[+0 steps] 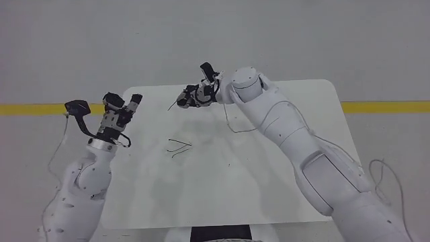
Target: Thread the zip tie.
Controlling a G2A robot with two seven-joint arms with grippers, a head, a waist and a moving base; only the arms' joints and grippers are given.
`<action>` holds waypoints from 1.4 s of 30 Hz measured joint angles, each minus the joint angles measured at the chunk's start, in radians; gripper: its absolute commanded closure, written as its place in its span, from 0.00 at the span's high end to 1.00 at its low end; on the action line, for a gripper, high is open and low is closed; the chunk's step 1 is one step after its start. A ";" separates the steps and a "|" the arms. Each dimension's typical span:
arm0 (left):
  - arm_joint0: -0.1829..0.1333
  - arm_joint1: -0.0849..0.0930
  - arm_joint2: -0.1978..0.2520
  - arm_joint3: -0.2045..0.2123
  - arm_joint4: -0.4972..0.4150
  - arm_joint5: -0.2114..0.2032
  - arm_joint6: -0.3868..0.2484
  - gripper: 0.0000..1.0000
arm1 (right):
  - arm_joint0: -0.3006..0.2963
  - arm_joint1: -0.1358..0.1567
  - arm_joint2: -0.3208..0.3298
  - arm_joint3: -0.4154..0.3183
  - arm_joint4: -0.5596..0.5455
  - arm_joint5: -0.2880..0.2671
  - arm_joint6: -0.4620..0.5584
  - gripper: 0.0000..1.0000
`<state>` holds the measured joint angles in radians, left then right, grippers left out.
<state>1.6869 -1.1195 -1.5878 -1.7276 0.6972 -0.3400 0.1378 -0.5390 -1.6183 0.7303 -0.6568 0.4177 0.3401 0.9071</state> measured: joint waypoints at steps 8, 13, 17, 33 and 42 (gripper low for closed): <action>-0.011 0.035 0.099 0.064 0.313 0.000 0.217 1.00 | 0.092 -0.041 -0.072 0.179 0.045 0.000 0.089 0.00; -0.011 0.035 0.097 0.064 0.307 0.000 0.211 1.00 | 0.092 -0.041 -0.072 0.178 0.045 0.000 0.087 0.00; -0.022 0.041 0.097 0.059 0.379 0.037 0.219 1.00 | 0.074 -0.039 -0.061 0.170 0.057 0.000 0.062 0.00; -0.062 0.225 0.257 0.097 0.873 0.197 0.413 1.00 | 0.161 -0.103 -0.131 0.378 0.140 0.000 0.219 0.00; -0.064 0.222 0.254 0.097 0.873 0.198 0.408 1.00 | 0.159 -0.103 -0.131 0.376 0.140 -0.002 0.219 0.00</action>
<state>1.6231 -0.8979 -1.3333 -1.6309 1.5700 -0.1424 0.5457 -0.3798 -1.7218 0.5991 -0.2806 0.5581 0.3382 1.1258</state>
